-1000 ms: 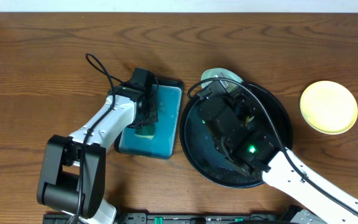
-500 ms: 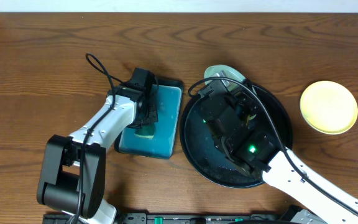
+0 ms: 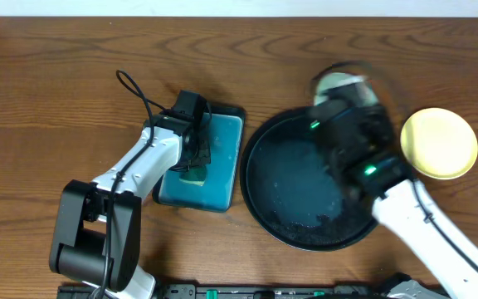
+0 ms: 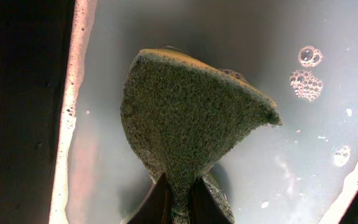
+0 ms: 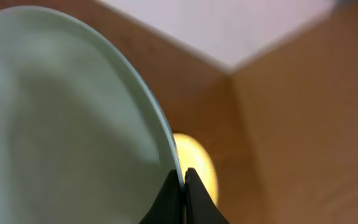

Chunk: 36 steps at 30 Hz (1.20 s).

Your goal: Clean dirty plates on tray and stack at the side

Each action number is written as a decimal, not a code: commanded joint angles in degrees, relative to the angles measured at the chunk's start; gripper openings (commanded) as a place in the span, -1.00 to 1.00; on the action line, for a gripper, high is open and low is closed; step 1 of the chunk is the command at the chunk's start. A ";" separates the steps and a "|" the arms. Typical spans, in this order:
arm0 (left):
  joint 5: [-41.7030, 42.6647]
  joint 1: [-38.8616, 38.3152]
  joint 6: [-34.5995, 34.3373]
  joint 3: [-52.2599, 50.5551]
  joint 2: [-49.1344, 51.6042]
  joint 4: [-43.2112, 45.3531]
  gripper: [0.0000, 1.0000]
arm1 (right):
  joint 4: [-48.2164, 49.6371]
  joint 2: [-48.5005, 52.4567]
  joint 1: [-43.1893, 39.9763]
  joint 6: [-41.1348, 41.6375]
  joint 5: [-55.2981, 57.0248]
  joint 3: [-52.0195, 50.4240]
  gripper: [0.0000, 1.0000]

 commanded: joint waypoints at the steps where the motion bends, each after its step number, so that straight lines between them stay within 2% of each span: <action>1: -0.44 0.17 1.11 -0.28 0.76 -0.33 -0.85 | -4.55 0.02 -12.11 21.86 -18.69 0.87 -0.98; 4: -0.44 0.17 1.11 -0.28 0.76 -0.33 -0.85 | -6.36 1.09 -21.46 28.00 -28.92 0.87 -0.98; 10: -0.44 0.17 1.09 -0.28 0.76 -0.33 -0.85 | -6.21 5.03 -41.00 33.09 -48.11 0.87 -0.99; 20: -0.44 0.17 1.09 -0.31 0.76 -0.59 -0.85 | -4.55 14.03 -57.68 37.27 -53.11 0.87 -0.98; 32: -0.42 0.17 1.07 -0.44 0.76 -0.94 -0.85 | -0.46 18.05 -66.64 37.31 -54.18 0.87 -0.98; 33: -0.42 0.17 1.07 -0.46 0.76 -0.92 -0.85 | -0.44 18.05 -67.04 37.33 -54.21 0.87 -0.94; 36: -0.42 0.17 1.07 -0.46 0.76 -0.92 -0.85 | -0.48 18.05 -67.47 37.27 -55.21 0.87 -0.43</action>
